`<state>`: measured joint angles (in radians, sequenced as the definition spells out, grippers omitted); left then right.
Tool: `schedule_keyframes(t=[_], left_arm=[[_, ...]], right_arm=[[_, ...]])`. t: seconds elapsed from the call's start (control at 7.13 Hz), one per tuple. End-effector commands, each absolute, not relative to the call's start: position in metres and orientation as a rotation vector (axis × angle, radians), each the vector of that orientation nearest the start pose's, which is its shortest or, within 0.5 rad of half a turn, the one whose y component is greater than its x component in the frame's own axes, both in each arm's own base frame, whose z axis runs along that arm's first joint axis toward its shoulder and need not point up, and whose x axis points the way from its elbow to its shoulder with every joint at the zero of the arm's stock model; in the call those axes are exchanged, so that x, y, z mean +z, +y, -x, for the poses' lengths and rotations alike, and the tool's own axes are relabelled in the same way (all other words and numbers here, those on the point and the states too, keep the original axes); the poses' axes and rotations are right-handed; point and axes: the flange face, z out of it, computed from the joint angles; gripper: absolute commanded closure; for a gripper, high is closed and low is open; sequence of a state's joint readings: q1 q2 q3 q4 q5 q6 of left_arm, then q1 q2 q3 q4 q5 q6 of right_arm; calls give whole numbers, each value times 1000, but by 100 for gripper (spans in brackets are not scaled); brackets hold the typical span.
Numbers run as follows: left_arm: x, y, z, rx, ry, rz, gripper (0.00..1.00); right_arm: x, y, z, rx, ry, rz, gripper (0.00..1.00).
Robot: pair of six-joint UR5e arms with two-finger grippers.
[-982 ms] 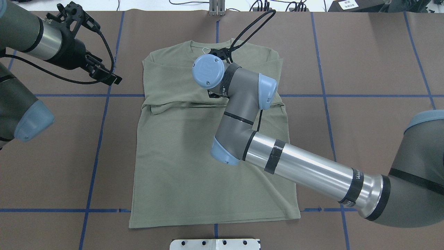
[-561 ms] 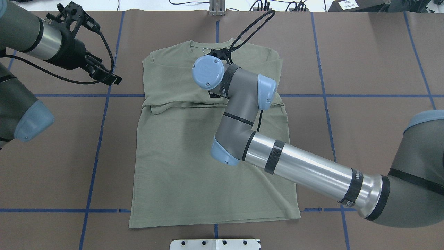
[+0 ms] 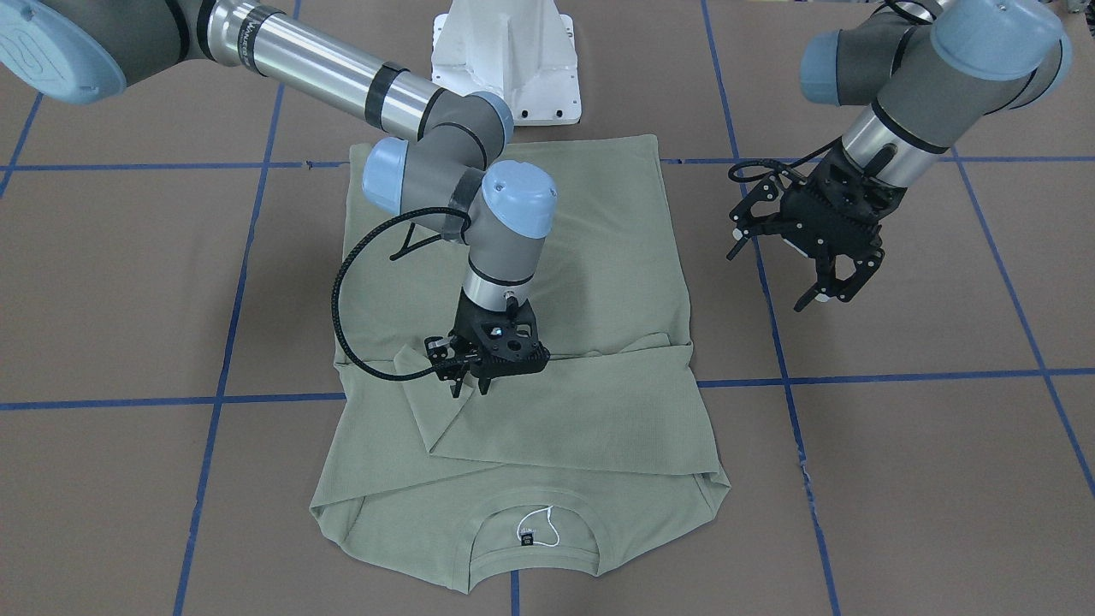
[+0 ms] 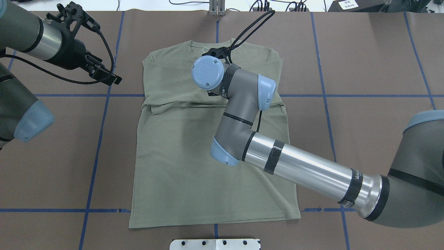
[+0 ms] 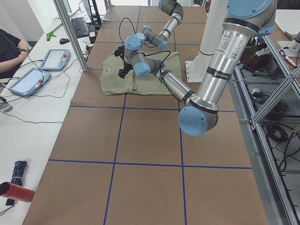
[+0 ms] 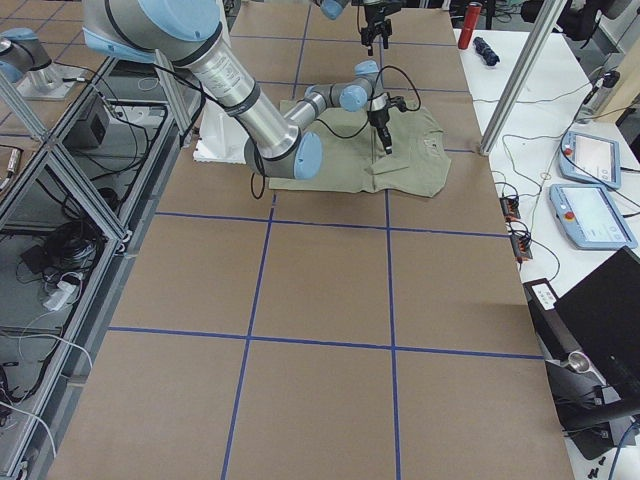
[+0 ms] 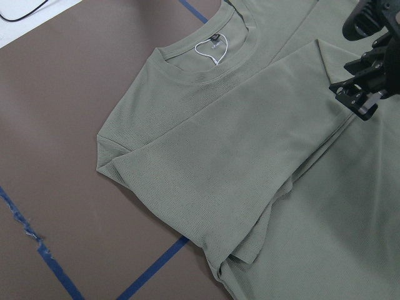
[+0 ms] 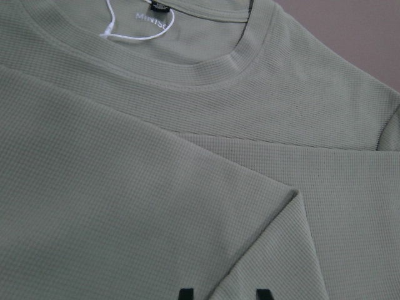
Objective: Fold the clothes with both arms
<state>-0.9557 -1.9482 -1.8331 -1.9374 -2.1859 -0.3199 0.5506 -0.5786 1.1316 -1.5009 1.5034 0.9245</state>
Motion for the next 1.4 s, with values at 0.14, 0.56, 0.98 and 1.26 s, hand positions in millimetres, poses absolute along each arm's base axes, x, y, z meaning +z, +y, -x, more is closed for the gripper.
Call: schedule_keyframes(t=[0.14, 0.56, 0.98, 1.26], left_arm=[[283, -528, -281, 573, 951, -622, 0], [283, -528, -282, 573, 951, -620, 0], [283, -528, -282, 573, 951, -620, 0], [283, -528, -282, 573, 951, -620, 0]], right_arm=[[219, -552, 636, -72, -470, -400, 56], [222, -553, 637, -74, -486, -409, 59], [229, -552, 637, -83, -474, -404, 79], [230, -552, 637, -83, -473, -404, 80]])
